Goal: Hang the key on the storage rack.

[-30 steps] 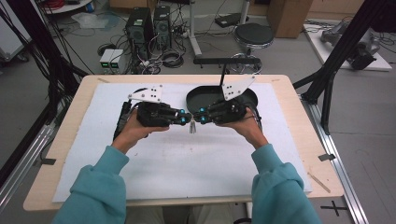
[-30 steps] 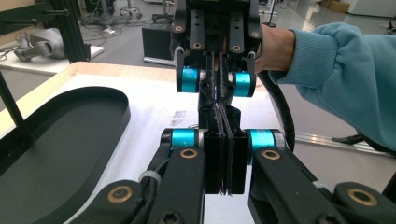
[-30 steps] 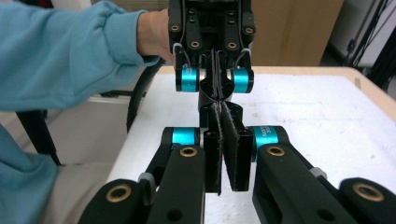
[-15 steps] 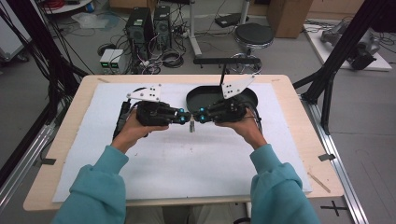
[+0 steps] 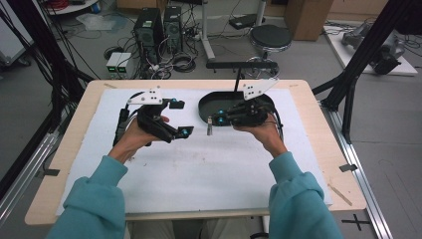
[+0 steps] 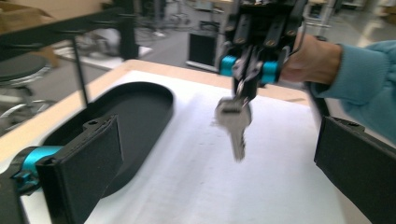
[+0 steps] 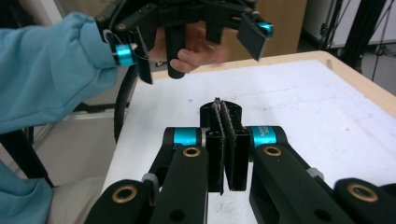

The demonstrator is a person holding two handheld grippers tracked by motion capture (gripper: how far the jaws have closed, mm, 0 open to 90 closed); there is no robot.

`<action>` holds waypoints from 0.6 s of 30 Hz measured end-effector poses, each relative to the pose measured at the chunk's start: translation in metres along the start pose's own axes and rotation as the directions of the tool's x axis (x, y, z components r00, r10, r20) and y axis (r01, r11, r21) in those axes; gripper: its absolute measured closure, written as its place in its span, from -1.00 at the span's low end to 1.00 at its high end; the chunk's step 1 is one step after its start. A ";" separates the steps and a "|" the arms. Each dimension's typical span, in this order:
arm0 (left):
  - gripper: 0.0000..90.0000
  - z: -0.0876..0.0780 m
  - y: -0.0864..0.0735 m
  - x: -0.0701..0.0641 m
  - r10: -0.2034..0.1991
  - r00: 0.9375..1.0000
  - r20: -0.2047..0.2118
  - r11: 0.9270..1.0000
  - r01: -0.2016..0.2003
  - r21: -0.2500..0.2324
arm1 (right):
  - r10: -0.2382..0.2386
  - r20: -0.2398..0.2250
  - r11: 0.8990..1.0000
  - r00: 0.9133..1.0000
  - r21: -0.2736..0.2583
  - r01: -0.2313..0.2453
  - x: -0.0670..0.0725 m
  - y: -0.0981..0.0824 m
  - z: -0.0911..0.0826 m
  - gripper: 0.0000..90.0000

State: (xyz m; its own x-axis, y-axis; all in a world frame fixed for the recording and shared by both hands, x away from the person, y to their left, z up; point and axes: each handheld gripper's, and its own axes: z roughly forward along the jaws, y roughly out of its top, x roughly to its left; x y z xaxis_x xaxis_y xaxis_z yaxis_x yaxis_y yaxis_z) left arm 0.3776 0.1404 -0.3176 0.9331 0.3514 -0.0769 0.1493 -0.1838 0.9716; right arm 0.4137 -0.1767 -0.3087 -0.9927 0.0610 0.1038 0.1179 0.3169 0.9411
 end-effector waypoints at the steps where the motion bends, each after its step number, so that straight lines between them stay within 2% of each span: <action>1: -0.96 -0.003 -0.003 0.001 0.006 1.000 -0.012 1.000 -0.006 -0.008 | 0.006 0.008 1.000 1.000 -0.002 -0.006 -0.001 0.000 -0.002 0.98; 3: -0.96 -0.009 -0.009 0.003 0.018 0.999 -0.046 1.000 -0.018 -0.018 | 0.009 0.025 1.000 1.000 -0.017 -0.008 -0.002 0.001 -0.008 0.98; 5: -0.96 -0.017 -0.014 0.005 0.011 0.997 -0.074 1.000 -0.011 0.001 | 0.003 0.041 1.000 0.999 -0.021 -0.003 -0.004 0.002 -0.013 0.98; 7: -0.96 -0.026 -0.019 0.005 0.012 0.991 -0.131 1.000 -0.009 0.019 | 0.002 0.060 1.000 0.998 -0.021 -0.001 -0.005 0.004 -0.018 0.98; 9: -0.96 -0.035 -0.025 0.004 0.023 0.986 -0.162 1.000 -0.020 0.022 | 0.012 0.078 1.000 0.997 -0.028 -0.010 -0.007 0.006 -0.024 0.98; 10: -0.96 -0.039 -0.028 0.003 0.034 0.983 -0.180 0.999 -0.029 0.033 | 0.020 0.085 1.000 0.996 -0.023 -0.018 -0.007 0.008 -0.027 0.98; 12: -0.96 -0.048 -0.036 0.000 0.053 0.975 -0.216 0.999 -0.050 0.016 | 0.016 0.110 1.000 0.994 -0.025 -0.013 -0.010 0.011 -0.032 0.98; 14: -0.96 -0.057 -0.045 -0.002 0.054 0.967 -0.247 0.999 -0.054 0.004 | 0.038 0.125 0.999 0.991 -0.004 -0.037 -0.011 0.014 -0.039 0.98; 16: -0.96 -0.066 -0.055 -0.005 0.070 0.956 -0.286 0.997 -0.073 -0.002 | 0.048 0.144 0.999 0.988 -0.012 -0.047 -0.013 0.016 -0.044 0.98; 18: -0.96 -0.076 -0.066 -0.008 0.056 0.949 -0.310 0.998 -0.062 -0.011 | 0.045 0.166 0.999 0.985 -0.006 -0.045 -0.018 0.018 -0.049 0.97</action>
State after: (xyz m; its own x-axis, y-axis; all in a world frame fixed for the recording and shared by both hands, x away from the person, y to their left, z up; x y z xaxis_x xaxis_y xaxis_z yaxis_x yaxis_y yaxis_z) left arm 0.3354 0.2190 -0.3641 0.7927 0.6075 0.0507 0.0874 -0.1955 0.9768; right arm 0.4326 -0.2189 -0.2776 -0.9685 0.2316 0.0911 0.1619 0.3083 0.9374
